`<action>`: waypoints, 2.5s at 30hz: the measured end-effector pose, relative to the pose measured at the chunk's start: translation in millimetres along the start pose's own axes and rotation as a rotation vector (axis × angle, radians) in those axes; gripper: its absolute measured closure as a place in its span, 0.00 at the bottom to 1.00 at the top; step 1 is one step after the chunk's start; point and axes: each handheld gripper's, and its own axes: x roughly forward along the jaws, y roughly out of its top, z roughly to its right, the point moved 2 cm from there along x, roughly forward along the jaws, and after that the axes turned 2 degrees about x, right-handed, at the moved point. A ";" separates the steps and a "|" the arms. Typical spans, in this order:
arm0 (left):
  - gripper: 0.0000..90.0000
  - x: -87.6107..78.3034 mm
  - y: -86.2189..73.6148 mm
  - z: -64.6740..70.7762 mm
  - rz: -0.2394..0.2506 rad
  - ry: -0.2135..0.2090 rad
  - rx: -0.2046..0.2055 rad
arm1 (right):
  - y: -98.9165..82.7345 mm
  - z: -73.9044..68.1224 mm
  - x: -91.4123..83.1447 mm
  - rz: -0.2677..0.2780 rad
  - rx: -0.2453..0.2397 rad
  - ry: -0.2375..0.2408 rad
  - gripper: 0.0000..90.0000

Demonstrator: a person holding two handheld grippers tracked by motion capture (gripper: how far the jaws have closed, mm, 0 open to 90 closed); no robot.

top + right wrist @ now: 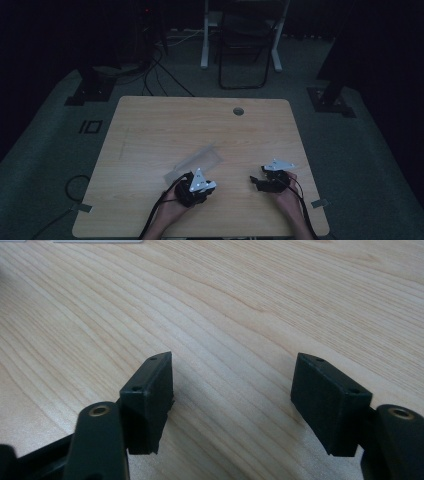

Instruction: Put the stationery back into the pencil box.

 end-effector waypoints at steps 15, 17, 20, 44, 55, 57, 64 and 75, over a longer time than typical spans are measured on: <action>0.79 -5.5 6.2 -8.7 0.017 0.025 0.005 | 0.0 0.2 0.1 -0.001 -0.001 0.001 0.35; 0.79 -6.5 7.4 -10.4 0.022 0.029 0.003 | 0.0 0.2 0.1 -0.001 -0.002 0.001 0.35; 0.79 -8.3 9.4 -13.3 0.030 0.040 0.006 | 0.0 0.3 0.2 -0.001 -0.003 0.001 0.35; 0.79 -10.3 14.2 -26.3 0.045 0.102 0.023 | 0.1 0.5 0.1 -0.002 -0.004 0.003 0.35; 0.79 -7.4 12.9 -31.5 0.044 0.132 0.024 | 0.1 0.5 0.1 -0.002 -0.004 0.003 0.35; 0.79 -6.6 12.6 -32.4 0.042 0.143 0.028 | 0.1 0.5 0.1 -0.002 -0.004 0.003 0.35; 0.79 -3.9 11.6 -36.0 0.044 0.150 0.027 | 0.1 0.5 0.1 -0.002 -0.004 0.003 0.35; 0.79 -0.9 10.1 -41.1 0.054 0.178 0.029 | 0.1 0.5 0.1 -0.002 -0.004 0.003 0.35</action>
